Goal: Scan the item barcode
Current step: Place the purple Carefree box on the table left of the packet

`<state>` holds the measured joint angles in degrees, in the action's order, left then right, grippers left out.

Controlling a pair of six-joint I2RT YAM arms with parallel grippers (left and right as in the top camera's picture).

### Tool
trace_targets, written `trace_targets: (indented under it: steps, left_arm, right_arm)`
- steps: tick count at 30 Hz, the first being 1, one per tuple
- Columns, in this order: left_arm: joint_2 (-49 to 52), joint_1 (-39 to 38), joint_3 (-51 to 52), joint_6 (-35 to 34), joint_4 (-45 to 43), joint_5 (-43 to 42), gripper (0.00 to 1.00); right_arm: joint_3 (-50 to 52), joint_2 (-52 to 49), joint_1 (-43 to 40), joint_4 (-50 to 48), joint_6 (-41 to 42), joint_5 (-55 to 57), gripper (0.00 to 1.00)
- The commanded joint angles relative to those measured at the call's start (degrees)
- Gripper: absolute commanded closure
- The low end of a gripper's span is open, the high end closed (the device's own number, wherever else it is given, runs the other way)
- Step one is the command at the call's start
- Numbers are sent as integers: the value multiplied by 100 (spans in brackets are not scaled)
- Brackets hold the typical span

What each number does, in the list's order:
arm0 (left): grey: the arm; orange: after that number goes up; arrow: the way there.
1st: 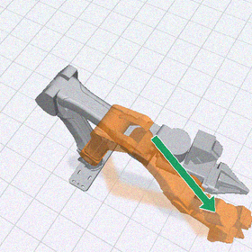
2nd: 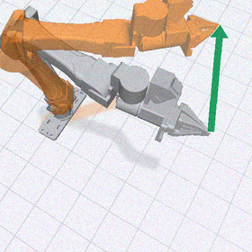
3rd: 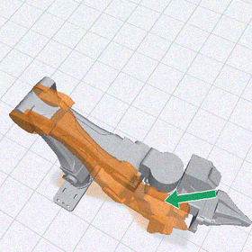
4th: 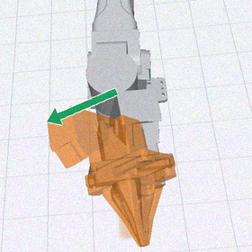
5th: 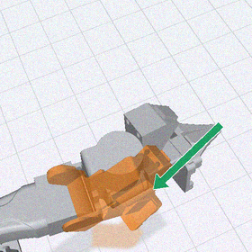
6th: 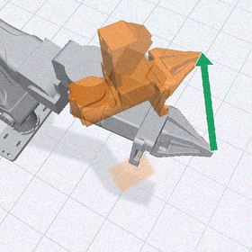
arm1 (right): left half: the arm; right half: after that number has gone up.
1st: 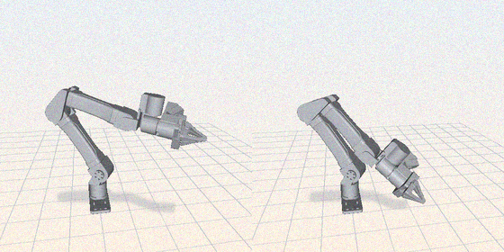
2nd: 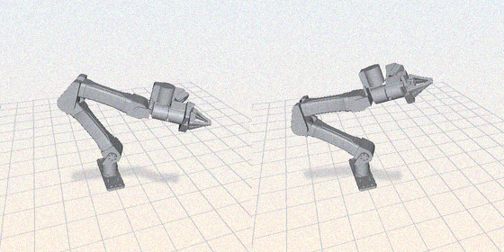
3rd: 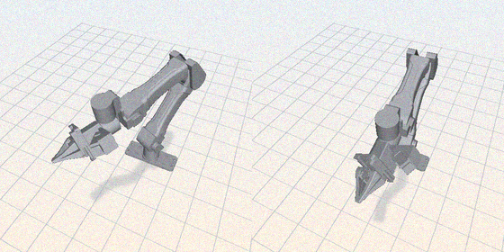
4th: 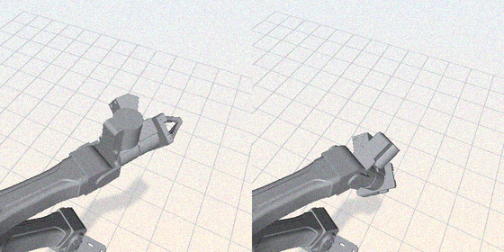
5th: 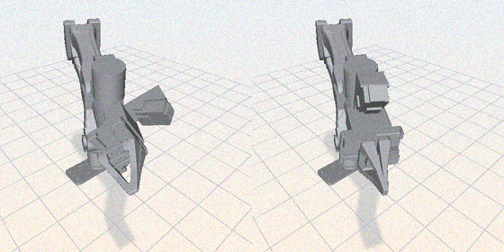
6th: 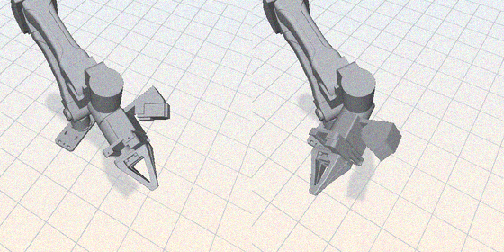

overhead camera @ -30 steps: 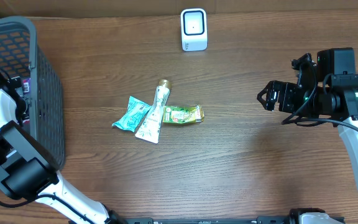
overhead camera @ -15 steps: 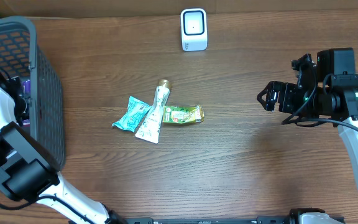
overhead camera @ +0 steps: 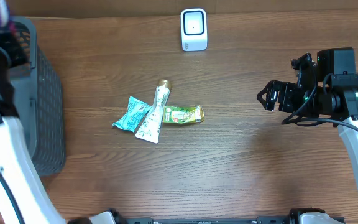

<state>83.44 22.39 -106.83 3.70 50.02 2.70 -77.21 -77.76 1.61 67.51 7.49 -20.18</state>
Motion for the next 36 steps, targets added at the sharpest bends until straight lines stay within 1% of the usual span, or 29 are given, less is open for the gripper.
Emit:
trace_targets:
  steps: [1,3,5,8,10,14,17,22,25,27,30,32,36]
  left_arm:
    - [-223,-1019,-15,-98,566,-197,96]
    - [-153,-1449,26,-140,951,-293,96]
    - [83,-2103,264,-293,1351,-291,96]
    - [439,-2555,621,-520,1491,-151,96]
    - [866,-2833,1141,-901,1469,190,96]
    - [1401,-2922,1906,-1346,1266,688,96]
    - [1663,-2885,2538,-1360,837,981,96]
    - [1696,-2756,3239,-1346,219,1104,96]
    - [1696,-2752,3738,-1113,-201,1165,96]
    - [1696,-2763,4144,-1102,-476,1156,96]
    - [1696,-2813,4564,-1102,-761,761,96]
    - [1696,-2876,4651,-1099,-787,461,96]
    - [1696,-3136,4671,-844,-839,-592,96]
  right_arm:
    - [33,-7,26,-17,24,-44,0]
    - [33,-7,26,-13,26,-44,0]
    - [33,-4,26,-9,24,-44,0]
    - [33,-7,26,-11,24,-42,0]
    - [33,-7,26,-9,24,-42,0]
    - [33,-7,26,17,22,-42,0]
    - [33,-7,26,11,20,-39,0]
    - [33,-7,26,-2,20,-42,0]
    - [33,-7,26,2,20,-39,0]
    - [33,-7,26,2,22,-39,0]
    - [33,-7,26,0,22,-39,0]
    - [33,-7,26,0,22,-42,0]
    - [33,-7,26,0,22,-42,0]
